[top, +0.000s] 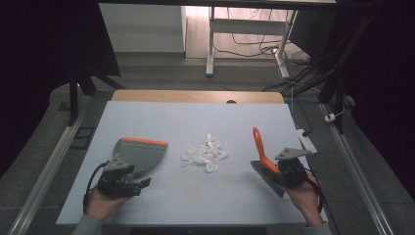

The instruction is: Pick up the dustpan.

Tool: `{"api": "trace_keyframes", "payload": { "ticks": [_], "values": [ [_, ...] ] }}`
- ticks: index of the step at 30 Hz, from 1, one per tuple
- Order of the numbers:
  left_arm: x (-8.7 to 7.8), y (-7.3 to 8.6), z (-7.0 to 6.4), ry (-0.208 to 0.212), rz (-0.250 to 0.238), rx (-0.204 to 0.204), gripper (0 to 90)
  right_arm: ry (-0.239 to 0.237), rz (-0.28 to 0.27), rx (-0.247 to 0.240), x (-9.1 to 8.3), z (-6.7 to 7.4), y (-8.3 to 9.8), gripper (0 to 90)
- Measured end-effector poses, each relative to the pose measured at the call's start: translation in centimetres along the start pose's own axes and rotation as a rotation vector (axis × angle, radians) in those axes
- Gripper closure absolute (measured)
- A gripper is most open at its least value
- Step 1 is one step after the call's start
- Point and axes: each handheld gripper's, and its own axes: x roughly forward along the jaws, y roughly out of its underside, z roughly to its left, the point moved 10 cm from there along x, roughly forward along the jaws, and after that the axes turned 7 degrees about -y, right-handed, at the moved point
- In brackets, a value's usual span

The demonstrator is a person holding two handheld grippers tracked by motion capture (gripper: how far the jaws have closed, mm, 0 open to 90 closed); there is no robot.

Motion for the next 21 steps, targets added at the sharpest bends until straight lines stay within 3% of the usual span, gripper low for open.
{"api": "trace_keyframes", "payload": {
  "ticks": [21],
  "values": [
    [-0.45,-0.62,-0.91,0.011,0.006,0.024,17.7,0.015,-0.002,0.001,-0.08,-0.27,-0.05,70.5]
  ]
}}
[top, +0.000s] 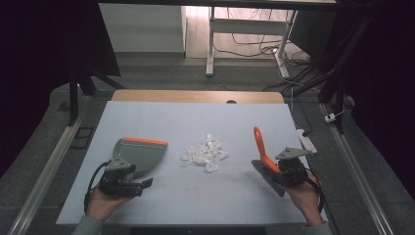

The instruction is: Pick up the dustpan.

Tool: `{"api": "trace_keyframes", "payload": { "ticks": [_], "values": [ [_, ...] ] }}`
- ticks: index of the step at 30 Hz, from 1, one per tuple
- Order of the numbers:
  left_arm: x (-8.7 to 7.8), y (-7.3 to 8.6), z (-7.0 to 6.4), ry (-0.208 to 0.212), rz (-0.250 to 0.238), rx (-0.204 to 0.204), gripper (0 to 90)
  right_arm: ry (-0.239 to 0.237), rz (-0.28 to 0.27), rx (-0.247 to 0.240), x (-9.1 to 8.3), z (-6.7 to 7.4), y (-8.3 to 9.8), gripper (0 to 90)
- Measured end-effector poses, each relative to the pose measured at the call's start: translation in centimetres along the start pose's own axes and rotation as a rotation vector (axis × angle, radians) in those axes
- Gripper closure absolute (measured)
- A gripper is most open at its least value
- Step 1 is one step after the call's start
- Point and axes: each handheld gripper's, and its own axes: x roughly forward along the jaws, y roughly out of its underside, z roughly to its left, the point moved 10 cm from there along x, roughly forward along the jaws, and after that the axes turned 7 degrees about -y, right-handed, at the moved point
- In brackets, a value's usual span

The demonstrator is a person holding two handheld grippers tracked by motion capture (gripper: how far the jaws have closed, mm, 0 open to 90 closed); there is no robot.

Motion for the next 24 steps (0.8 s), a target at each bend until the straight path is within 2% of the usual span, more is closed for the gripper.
{"api": "trace_keyframes", "payload": {
  "ticks": [6,12,17,19,20,23,24],
  "values": [
    [-0.3,-0.7,-0.3,-0.012,0.001,0.005,17.4,-0.002,0.003,0.001,0.0,-0.1,0.1,70.5],
    [-0.9,-1.4,-0.2,-0.028,0.001,-0.011,17.4,-0.004,-0.003,0.002,-0.1,-0.1,0.0,70.5],
    [-1.1,-1.8,0.0,-0.046,0.039,-0.02,17.1,-0.003,-0.006,0.0,-0.2,-0.1,-0.1,70.5],
    [-1.2,-2.0,0.2,-0.053,0.051,-0.034,17.0,0.0,-0.007,0.001,-0.3,-0.1,-0.1,70.5],
    [-1.3,-2.2,0.5,-0.072,0.067,-0.047,17.1,0.001,-0.006,0.001,-0.3,-0.1,-0.1,70.5],
    [-1.5,-2.3,0.9,-0.08,0.077,-0.066,17.1,0.002,-0.007,-0.001,-0.3,-0.1,-0.1,70.5],
    [-1.6,-2.3,1.2,-0.08,0.084,-0.087,17.0,0.002,-0.006,0.0,-0.3,0.0,-0.1,70.5]
  ]
}}
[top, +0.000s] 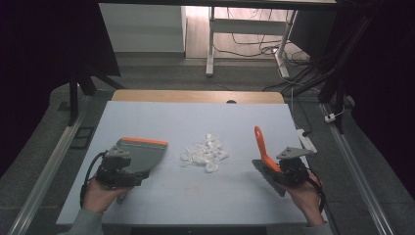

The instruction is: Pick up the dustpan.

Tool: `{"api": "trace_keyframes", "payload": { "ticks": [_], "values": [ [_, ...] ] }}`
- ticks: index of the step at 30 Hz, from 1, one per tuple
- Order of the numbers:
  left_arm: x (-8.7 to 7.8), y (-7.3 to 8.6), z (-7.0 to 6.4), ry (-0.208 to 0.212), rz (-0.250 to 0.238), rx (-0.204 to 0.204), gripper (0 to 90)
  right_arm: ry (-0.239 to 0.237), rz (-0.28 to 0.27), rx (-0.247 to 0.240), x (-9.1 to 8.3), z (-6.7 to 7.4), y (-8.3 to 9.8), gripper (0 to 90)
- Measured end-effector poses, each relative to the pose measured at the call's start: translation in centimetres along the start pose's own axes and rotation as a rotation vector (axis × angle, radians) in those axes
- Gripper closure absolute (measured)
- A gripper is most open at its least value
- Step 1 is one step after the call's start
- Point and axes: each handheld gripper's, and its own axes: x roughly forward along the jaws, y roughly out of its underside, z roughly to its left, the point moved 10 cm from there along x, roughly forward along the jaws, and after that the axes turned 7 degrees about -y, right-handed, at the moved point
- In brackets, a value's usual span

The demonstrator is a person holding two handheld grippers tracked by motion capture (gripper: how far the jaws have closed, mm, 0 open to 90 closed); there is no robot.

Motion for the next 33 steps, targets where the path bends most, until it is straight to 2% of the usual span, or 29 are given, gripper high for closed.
{"api": "trace_keyframes", "payload": {
  "ticks": [1,4,11,15,18,21,22,33],
  "values": [
    [0.0,0.0,0.0,0.0,0.0,0.0,16.8,0.001,0.002,-0.001,0.0,0.0,0.0,70.5],
    [0.0,0.3,0.5,0.003,0.035,-0.039,15.8,0.0,0.003,-0.003,0.1,0.0,0.0,70.4],
    [0.4,1.2,2.4,-0.04,0.08,-0.138,11.8,0.002,0.012,0.002,0.2,-0.1,0.2,70.5],
    [0.5,1.6,3.2,-0.046,0.088,-0.156,11.3,0.006,0.013,0.008,0.3,-0.2,0.3,70.5],
    [0.2,2.1,3.9,-0.046,0.091,-0.187,10.9,0.008,0.019,0.007,0.4,-0.2,0.4,70.5],
    [0.2,2.5,3.8,-0.034,0.108,-0.191,10.0,0.009,0.027,0.005,0.5,-0.2,0.5,70.4],
    [0.3,2.9,3.7,-0.027,0.127,-0.189,9.1,0.01,0.028,0.005,0.5,-0.2,0.5,70.4],
    [1.4,3.9,3.3,-0.02,0.176,-0.197,6.4,0.017,0.031,0.004,0.7,-0.2,0.6,70.5]
  ]
}}
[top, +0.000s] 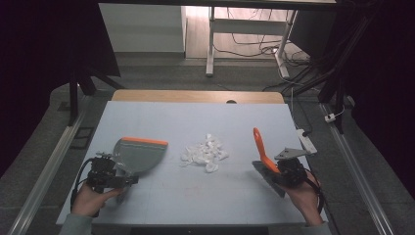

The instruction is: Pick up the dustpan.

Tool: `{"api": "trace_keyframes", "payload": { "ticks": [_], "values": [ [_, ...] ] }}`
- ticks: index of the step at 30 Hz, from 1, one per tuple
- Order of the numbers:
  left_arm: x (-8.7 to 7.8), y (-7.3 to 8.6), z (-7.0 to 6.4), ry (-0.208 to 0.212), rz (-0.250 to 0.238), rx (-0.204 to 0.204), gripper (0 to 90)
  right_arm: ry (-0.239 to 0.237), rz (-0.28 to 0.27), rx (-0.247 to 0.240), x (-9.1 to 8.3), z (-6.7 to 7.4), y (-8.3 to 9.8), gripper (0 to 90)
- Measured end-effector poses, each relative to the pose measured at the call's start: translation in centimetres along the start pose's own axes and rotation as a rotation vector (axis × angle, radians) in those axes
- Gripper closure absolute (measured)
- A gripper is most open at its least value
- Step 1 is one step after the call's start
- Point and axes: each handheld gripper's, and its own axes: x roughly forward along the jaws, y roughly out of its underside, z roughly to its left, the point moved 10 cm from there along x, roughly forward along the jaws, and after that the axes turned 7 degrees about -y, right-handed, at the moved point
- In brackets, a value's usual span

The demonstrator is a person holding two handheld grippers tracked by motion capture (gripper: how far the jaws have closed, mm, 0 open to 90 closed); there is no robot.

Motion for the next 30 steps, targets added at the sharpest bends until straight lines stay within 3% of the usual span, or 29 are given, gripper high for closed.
{"api": "trace_keyframes", "payload": {
  "ticks": [8,15,30],
  "values": [
    [1.6,0.5,0.6,-0.012,0.028,-0.033,6.8,-0.001,0.009,-0.005,0.2,0.0,0.1,70.4],
    [2.5,0.7,0.6,-0.018,0.041,-0.039,8.1,0.005,0.016,-0.006,0.3,0.0,0.2,70.4],
    [3.7,0.6,1.0,-0.027,0.024,-0.067,22.5,0.016,0.024,-0.012,0.5,-0.1,0.3,70.4]
  ]
}}
